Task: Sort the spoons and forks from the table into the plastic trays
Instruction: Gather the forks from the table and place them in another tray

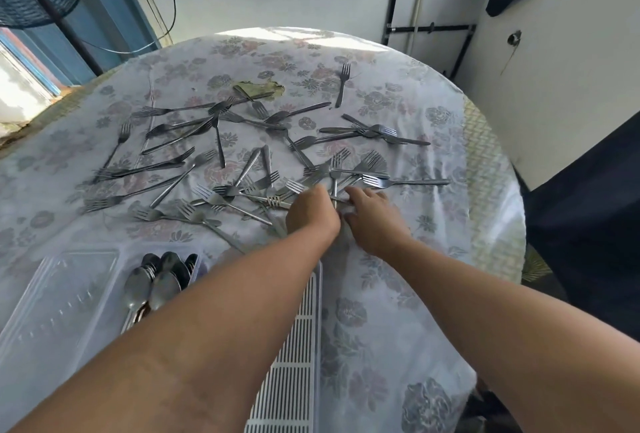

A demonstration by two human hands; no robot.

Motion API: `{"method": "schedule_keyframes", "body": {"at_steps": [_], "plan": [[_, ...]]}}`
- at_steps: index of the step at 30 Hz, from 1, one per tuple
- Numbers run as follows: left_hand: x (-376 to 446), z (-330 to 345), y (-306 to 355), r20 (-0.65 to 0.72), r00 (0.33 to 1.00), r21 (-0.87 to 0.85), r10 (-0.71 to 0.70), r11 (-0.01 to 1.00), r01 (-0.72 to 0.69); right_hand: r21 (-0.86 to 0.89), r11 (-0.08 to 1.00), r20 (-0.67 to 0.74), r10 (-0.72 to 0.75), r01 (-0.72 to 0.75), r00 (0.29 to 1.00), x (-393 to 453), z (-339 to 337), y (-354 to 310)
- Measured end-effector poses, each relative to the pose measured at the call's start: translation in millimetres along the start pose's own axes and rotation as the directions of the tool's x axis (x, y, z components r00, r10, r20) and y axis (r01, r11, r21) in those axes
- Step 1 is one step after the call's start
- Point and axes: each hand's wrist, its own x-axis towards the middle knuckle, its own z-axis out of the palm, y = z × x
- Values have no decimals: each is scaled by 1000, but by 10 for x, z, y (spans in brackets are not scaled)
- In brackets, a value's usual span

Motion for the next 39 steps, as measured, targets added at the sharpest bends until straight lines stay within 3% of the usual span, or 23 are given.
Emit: {"method": "schedule_keyframes", "body": {"at_steps": [2,10,16,24,27,30,33,37,39], "plan": [[23,31,-6,2,999,-13,-35,999,35,-96,994,-38,41,-45,998,25,-19,25],[145,-32,48,221,970,29,-105,995,101,-8,995,-97,99,-100,990,92,-141,238],[218,-49,71,103,994,223,-23,975,-1,-52,985,-115,159,-166,981,128,-316,499],[347,196,155,14,994,253,108,961,-108,-187,940,-100,269,-284,958,256,-361,627],[403,196,188,68,996,224,54,972,-67,-214,942,-148,232,-260,961,232,-310,641],[459,143,190,179,984,191,-6,981,-28,-202,955,-110,197,-216,974,188,-238,617],[404,124,161,270,963,170,7,984,-55,-119,976,-75,175,-183,982,136,-179,547],[291,76,123,312,949,180,38,979,-98,158,969,-75,202,-188,977,50,-156,368],[272,18,123,392,920,54,3,998,-26,288,935,-82,241,-209,967,22,-160,269]]}}
